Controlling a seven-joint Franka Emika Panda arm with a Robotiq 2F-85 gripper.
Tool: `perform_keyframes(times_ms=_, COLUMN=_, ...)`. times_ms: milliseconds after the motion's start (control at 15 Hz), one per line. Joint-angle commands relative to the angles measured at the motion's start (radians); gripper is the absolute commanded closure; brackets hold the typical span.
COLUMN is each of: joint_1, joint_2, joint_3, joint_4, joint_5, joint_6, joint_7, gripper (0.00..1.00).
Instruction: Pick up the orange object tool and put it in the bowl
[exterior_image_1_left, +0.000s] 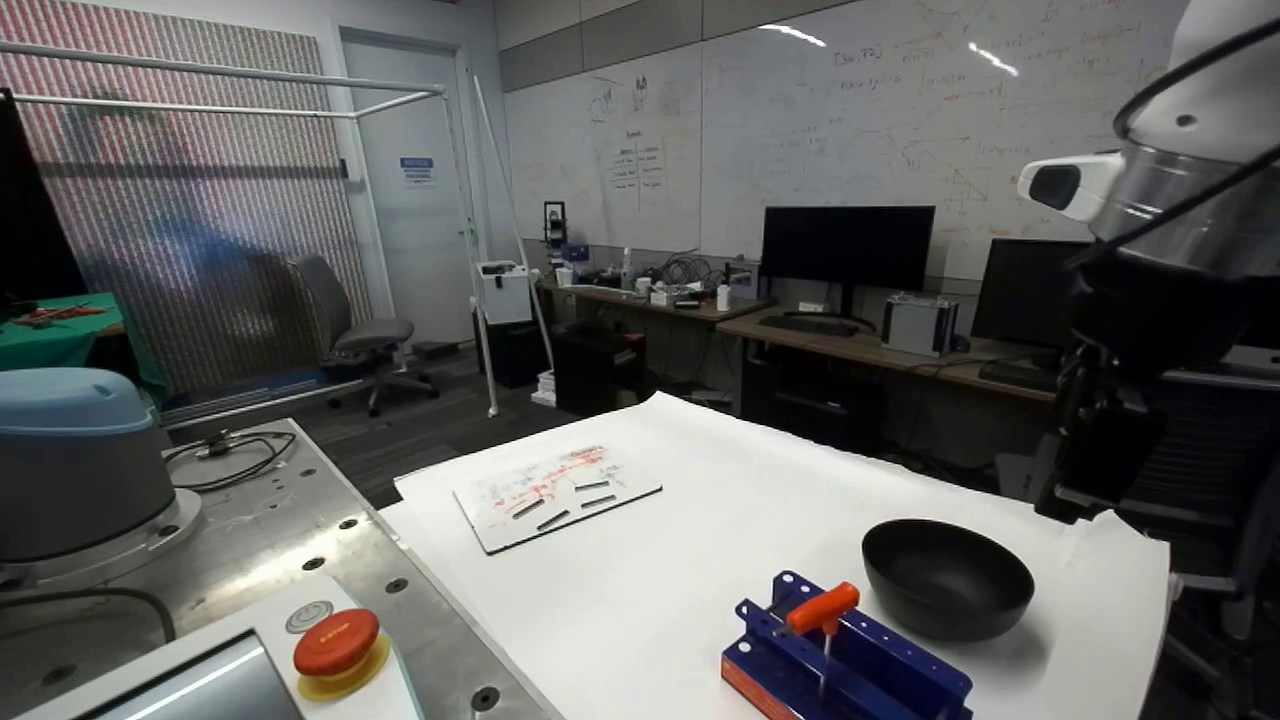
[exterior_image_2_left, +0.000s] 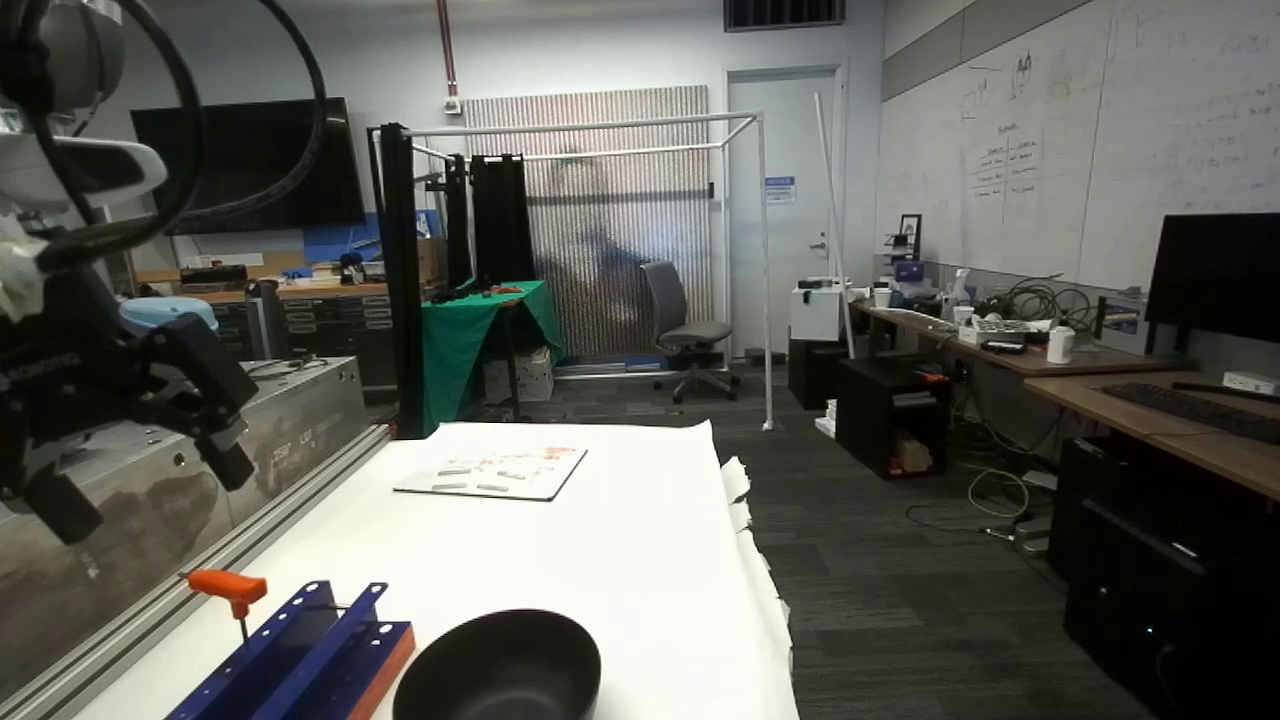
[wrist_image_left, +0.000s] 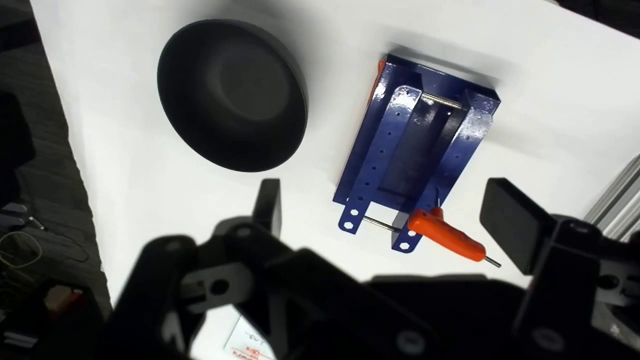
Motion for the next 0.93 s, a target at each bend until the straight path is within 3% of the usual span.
perform_keyframes(times_ms=0, joint_1=0.021, joint_2=0.157, joint_3=-0.008, joint_4=0.193, joint_5=-0.044, joint_6=-0.117, joint_7=-0.045, gripper=0.00)
perform_keyframes(times_ms=133, joint_1=0.026, joint_2=0.241, joint_3=-0.009, joint_4=0.277, joint_5=-0.064, joint_6=-0.136, joint_7=-0.060, gripper=0.00)
perform_keyframes(times_ms=467, joint_1=0.050, joint_2=0.467, joint_3=-0.018, joint_4=0.416, joint_5=-0.103, joint_6=-0.042, joint_7=-0.104, gripper=0.00)
perform_keyframes(times_ms=867, joint_1=0.080, joint_2=0.700, joint_3=-0.052, joint_4=0.507, joint_5=-0.144, joint_6=-0.040, joint_7=-0.309, gripper=0.00)
